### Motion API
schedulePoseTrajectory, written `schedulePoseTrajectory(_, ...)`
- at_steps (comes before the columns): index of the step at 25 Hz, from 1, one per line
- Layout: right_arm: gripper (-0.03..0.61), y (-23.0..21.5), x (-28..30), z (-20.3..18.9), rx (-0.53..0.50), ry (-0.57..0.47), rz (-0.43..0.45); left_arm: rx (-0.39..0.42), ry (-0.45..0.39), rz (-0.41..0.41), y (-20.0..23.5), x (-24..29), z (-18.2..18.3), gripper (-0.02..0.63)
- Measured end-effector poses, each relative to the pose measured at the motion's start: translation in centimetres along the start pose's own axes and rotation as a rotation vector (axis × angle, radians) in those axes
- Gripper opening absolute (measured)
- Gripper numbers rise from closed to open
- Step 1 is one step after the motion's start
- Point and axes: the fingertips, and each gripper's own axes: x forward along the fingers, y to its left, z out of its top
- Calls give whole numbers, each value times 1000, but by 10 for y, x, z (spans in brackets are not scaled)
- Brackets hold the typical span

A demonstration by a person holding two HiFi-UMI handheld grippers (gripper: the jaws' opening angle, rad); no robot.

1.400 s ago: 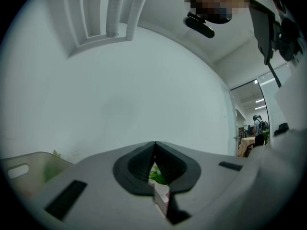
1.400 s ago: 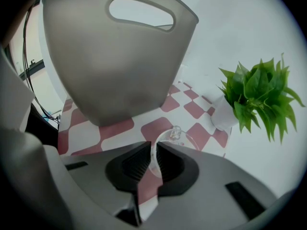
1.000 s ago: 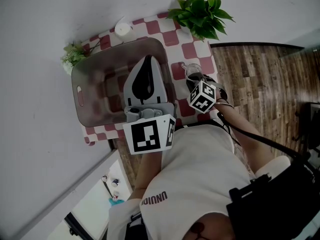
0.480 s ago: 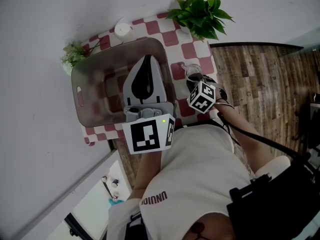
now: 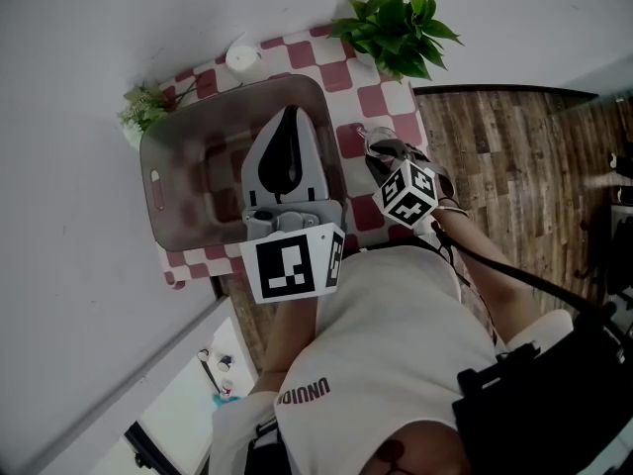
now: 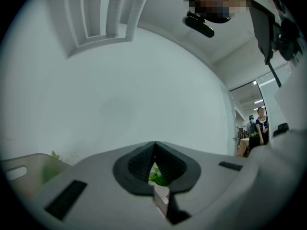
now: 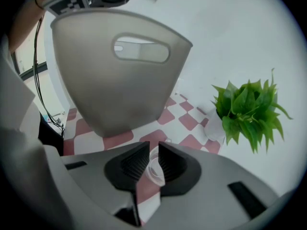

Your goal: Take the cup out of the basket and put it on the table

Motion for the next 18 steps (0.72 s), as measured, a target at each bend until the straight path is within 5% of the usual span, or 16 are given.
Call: schedulePoseTrajectory(18, 17, -86, -123, 103, 231, -477, -313, -3, -9, 2, -4, -3, 2, 12)
